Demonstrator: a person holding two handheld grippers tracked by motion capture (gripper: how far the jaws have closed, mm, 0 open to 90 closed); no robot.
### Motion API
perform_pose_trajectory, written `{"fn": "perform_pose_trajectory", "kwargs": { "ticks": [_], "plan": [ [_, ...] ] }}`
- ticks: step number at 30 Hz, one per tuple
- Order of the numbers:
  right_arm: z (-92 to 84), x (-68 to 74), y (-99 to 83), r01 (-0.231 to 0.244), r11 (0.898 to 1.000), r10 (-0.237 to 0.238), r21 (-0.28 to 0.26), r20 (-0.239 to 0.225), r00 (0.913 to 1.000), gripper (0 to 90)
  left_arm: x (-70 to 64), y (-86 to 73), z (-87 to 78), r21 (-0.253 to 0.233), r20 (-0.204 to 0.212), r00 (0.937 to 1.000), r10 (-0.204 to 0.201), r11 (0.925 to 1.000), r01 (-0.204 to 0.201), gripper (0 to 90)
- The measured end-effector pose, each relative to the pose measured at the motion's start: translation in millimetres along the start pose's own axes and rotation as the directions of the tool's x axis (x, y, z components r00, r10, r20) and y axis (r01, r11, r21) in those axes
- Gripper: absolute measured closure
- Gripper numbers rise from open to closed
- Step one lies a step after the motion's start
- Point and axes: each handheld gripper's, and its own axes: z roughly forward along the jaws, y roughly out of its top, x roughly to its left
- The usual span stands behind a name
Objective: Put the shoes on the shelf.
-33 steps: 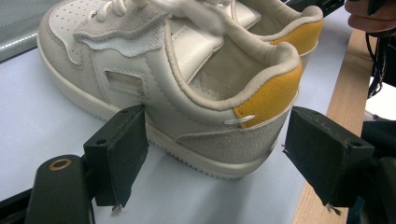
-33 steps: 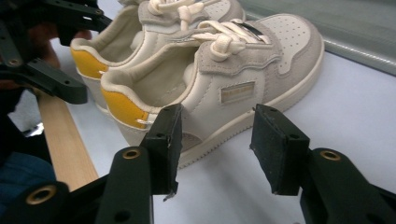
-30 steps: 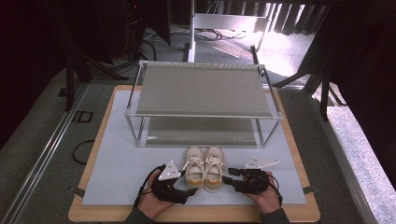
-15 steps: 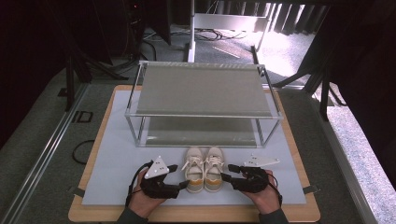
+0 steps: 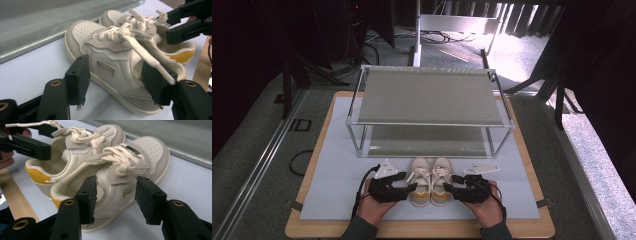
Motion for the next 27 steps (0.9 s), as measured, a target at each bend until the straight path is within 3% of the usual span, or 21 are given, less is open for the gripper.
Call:
{"fn": "perform_pose_trajectory", "kwargs": {
  "ticks": [7,15,20,27],
  "plan": [
    [3.3,-4.0,-0.5,-0.036,0.999,0.036,0.007,-0.01,0.9993,51.6,-2.2,2.1,8.0,0.019,0.002,1.0,-0.008,0.9998,0.008,45.9],
    [4.4,-3.8,0.1,-0.052,0.999,0.052,0.007,-0.006,0.9986,58.2,-5.0,3.5,11.2,0.024,-0.029,0.9989,-0.037,0.999,0.038,51.5],
    [3.2,-6.4,-2.8,-0.084,0.996,0.083,-0.026,-0.033,0.996,64.6,-4.1,3.0,11.0,0.02,-0.013,0.9989,-0.046,0.9987,0.046,54.1],
    [1.7,-9.1,-5.6,-0.09,0.995,0.088,-0.05,-0.053,0.9947,67.5,-5.5,3.4,10.3,0.009,0.002,0.9983,-0.058,0.9983,0.058,55.3]
  ]
}}
